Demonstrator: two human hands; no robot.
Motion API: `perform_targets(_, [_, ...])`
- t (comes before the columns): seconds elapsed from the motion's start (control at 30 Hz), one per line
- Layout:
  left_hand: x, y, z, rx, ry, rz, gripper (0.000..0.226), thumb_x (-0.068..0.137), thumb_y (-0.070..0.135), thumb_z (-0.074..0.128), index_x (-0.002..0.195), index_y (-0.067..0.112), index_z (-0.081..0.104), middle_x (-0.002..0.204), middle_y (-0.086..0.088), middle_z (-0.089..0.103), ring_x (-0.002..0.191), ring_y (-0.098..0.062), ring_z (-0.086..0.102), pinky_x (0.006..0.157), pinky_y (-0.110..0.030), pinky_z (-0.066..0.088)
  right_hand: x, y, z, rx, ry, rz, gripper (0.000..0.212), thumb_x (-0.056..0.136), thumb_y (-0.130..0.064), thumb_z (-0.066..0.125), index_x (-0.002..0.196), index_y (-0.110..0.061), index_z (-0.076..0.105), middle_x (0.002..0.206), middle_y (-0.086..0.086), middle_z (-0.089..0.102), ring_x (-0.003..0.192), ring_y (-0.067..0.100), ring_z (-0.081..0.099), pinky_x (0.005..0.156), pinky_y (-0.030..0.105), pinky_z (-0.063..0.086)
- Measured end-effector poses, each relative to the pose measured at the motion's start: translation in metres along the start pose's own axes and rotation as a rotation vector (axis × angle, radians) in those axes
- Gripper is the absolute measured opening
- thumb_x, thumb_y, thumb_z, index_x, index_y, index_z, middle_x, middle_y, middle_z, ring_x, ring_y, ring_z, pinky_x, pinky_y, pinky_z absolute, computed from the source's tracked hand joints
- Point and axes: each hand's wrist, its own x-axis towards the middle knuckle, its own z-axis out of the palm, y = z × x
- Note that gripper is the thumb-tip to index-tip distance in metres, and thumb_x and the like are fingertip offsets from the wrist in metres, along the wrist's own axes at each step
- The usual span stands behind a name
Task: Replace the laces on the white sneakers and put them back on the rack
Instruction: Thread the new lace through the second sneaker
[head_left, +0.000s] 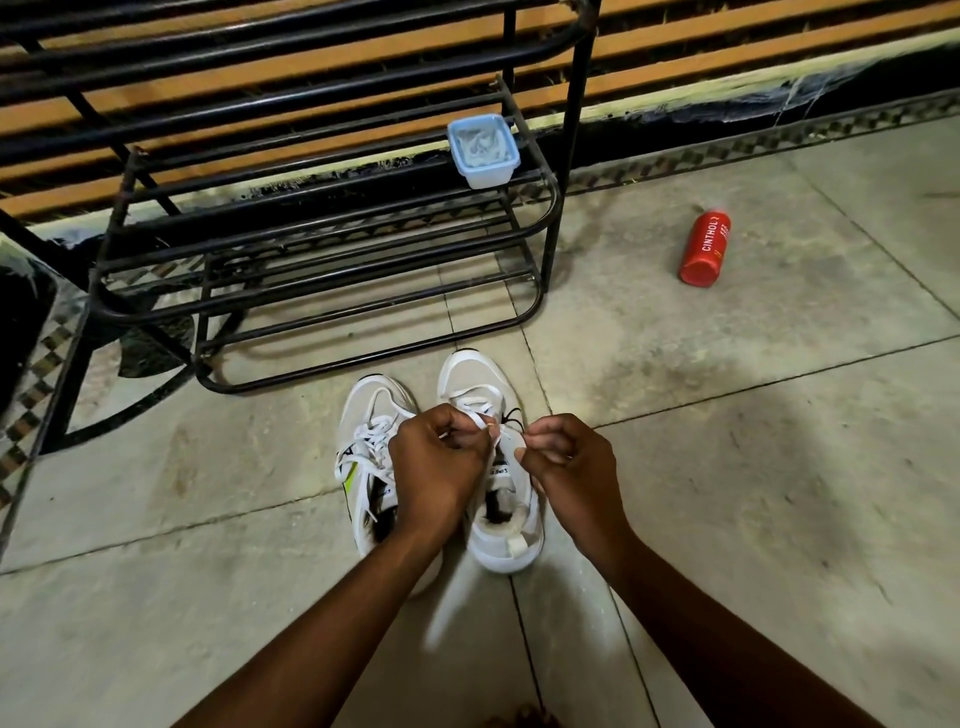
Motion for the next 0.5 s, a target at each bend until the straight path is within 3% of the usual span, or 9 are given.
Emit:
perform_targets(0.07, [-0.001,-0.002,-0.001,0.057,-0.023,0.068,0.026,0.081,0.007,0.079,0.066,0.022,0.063,0.066,0.002,0.071,0.066,-0.020,0.073,0.065,-0.044,0.059,-0.001,-0.002,0.000,0.001,0.002,0.002,0.025,0.075,0.000,0.079,0.085,-0.020,0.069,0.077,0.002,0.075,0.075,0.015,0.072,0.073,0.037,0.057])
perform_targets(0.17, [-0.008,0.004,-0.005,0.139,-0.055,0.190,0.030,0.080,0.002,0.077,0.065,0.021,0.060,0.069,0.007,0.071,0.069,-0.008,0.071,0.067,-0.031,0.057,-0.001,-0.003,0.001,0.001,0.001,0.007,0.026,0.075,0.002,0.078,0.085,-0.020,0.069,0.078,0.000,0.075,0.078,0.015,0.074,0.074,0.036,0.059])
perform_targets(0.27, [-0.010,0.005,-0.007,0.289,-0.044,0.256,0.026,0.076,0.015,0.079,0.068,0.031,0.059,0.074,0.008,0.066,0.078,-0.009,0.064,0.071,-0.019,0.047,-0.003,-0.004,0.002,0.004,0.014,0.006,0.027,0.076,0.004,0.077,0.085,-0.020,0.068,0.076,0.000,0.075,0.075,0.014,0.073,0.073,0.033,0.058])
perform_targets(0.4, [-0.008,0.005,-0.008,0.320,-0.095,0.231,0.017,0.076,0.026,0.080,0.072,0.029,0.064,0.073,0.012,0.068,0.078,-0.009,0.066,0.074,-0.034,0.053,-0.005,-0.008,0.003,-0.022,0.008,-0.021,0.025,0.078,0.004,0.076,0.088,-0.017,0.068,0.075,-0.002,0.074,0.073,0.014,0.073,0.070,0.024,0.055])
perform_targets(0.5, [-0.007,0.009,-0.007,0.337,-0.116,0.246,0.012,0.078,0.025,0.078,0.075,0.026,0.066,0.072,0.010,0.069,0.074,-0.009,0.067,0.071,-0.036,0.055,-0.005,-0.008,0.001,-0.046,-0.023,-0.058,0.029,0.079,0.004,0.075,0.094,-0.019,0.069,0.075,-0.003,0.074,0.072,0.015,0.073,0.074,0.023,0.055])
